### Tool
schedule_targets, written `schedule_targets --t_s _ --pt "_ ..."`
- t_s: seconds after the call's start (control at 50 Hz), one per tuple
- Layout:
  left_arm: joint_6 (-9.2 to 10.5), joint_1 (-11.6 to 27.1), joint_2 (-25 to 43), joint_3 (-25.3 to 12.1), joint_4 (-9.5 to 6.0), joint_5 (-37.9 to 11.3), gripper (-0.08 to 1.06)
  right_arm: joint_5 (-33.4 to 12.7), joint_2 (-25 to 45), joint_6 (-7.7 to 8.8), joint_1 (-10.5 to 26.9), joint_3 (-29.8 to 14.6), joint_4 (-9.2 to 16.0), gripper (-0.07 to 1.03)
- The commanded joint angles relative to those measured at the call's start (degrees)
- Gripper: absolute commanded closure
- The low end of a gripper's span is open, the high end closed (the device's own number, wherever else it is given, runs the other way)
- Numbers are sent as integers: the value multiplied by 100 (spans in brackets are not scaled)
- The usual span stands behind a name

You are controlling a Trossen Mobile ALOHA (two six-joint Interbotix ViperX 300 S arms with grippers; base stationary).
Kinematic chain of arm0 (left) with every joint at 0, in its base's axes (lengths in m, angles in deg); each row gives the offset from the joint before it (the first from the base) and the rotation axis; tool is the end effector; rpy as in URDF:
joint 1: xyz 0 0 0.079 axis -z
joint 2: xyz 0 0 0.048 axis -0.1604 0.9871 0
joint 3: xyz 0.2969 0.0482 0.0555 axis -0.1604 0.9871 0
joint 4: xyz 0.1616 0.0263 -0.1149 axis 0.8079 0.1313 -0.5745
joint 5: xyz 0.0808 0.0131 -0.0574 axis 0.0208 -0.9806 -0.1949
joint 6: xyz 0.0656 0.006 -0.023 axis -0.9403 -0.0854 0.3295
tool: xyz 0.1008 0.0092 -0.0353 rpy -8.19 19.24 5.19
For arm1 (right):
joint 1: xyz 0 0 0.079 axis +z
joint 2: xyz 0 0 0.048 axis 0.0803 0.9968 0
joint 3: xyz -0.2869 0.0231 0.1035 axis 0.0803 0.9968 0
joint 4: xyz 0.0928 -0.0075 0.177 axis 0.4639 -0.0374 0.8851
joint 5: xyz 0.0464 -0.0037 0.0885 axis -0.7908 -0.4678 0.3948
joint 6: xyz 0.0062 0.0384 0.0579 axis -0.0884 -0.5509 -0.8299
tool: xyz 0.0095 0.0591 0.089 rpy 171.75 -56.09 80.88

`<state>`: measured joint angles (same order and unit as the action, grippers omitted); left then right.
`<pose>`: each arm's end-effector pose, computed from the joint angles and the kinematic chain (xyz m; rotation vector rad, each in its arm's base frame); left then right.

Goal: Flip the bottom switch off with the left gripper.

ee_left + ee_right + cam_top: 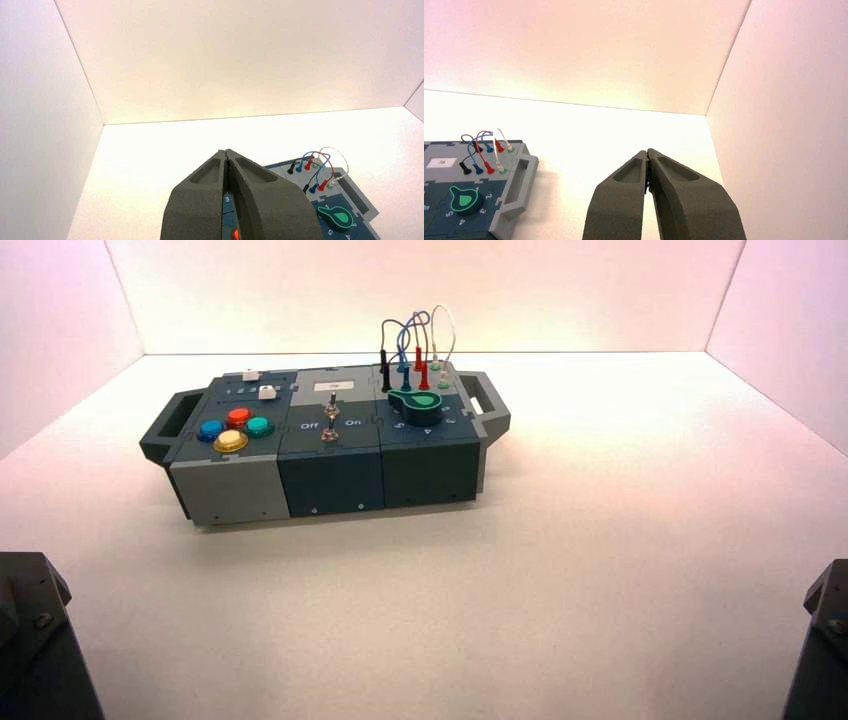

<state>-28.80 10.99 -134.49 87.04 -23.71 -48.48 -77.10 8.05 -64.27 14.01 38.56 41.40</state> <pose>0.2082 -0.0226 0.3083 -0.0058 0.3398 -0.1225 0.1854 0.0005 0.2930 -0.1003 0.3326 0.0024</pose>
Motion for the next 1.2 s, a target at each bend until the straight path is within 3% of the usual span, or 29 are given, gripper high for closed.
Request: schedule_targets --t_s 0.02,0.32,0.54,0.56,0.86,1.2 --pt "9 53 53 -176 -9 18 101 53 53 9 9 -70 9 98" --pt "0 79 53 -176 -9 -88 101 9 -26 9 9 -70 79 98" --pt "0 404 439 -202 -9 -272 101 -18 -44 9 9 -26 272 98" --pt "0 580 729 -202 -18 -325 101 -9 0 9 9 9 396 98" --pt "-9 1529 2399 -360 -18 -545 101 -9 457 88 18 246 809 98" --pt "44 2417 3384 -729 -18 -536 101 26 1178 431 272 229 1828 98"
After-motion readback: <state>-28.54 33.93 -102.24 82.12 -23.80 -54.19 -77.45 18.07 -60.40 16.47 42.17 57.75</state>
